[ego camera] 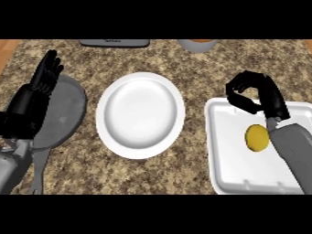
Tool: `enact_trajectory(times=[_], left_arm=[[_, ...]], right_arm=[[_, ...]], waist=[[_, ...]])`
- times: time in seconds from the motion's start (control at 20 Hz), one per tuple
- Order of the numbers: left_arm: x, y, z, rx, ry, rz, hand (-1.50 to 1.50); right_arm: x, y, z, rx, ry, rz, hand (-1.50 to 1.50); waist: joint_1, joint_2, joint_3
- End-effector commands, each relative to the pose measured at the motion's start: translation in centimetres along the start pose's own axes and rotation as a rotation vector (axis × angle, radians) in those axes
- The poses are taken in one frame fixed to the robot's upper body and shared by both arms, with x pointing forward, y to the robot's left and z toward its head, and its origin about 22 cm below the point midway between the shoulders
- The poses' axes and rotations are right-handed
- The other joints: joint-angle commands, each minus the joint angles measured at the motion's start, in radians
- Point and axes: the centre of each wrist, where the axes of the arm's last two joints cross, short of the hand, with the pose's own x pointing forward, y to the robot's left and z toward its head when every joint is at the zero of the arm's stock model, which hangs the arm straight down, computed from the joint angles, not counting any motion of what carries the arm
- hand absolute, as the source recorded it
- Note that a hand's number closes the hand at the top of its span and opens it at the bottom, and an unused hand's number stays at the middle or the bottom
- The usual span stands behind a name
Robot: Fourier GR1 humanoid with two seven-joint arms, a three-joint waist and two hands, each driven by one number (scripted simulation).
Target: Pick the lemon from the tray and place it in the plate
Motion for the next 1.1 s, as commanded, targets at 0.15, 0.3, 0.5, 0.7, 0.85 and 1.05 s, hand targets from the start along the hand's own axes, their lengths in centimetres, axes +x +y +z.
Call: enact_trajectory(times=[0.15, 0.3, 0.5, 0.7, 0.85, 1.05], left_arm=[[0.3, 1.3, -0.2, -0.042, 0.026, 0.023, 0.0], [0.1, 1.5, 0.1, -0.032, 0.015, 0.028, 0.0], [0.5, 3.6, 0.1, -0.01, 0.028, 0.013, 0.0], [-0.5, 1.6, 0.3, -0.006, 0.058, 0.02, 0.0], [0.3, 3.2, 0.2, -0.018, 0.057, 0.01, 0.0], [0.5, 3.3, 0.1, 0.003, 0.063, 0.008, 0.0]], right_arm=[[-1.0, 8.6, 2.2, -0.457, 0.177, -0.128, -1.5], [-0.5, 11.6, 3.6, -0.569, 0.08, -0.139, -1.5], [0.2, 10.6, 4.1, -0.63, -0.014, -0.093, -1.5], [1.6, 8.3, 3.0, -0.588, 0.056, 0.04, -1.5], [0.7, 6.0, 1.4, -0.482, 0.224, 0.169, -1.5], [1.0, 3.7, -0.2, -0.355, 0.451, 0.314, -1.5]], waist=[[-0.003, -0.008, 0.017], [-0.005, -0.01, 0.017], [-0.02, -0.017, 0.015], [-0.037, -0.022, 0.012], [-0.046, -0.03, 0.008], [-0.05, -0.035, 0.005]])
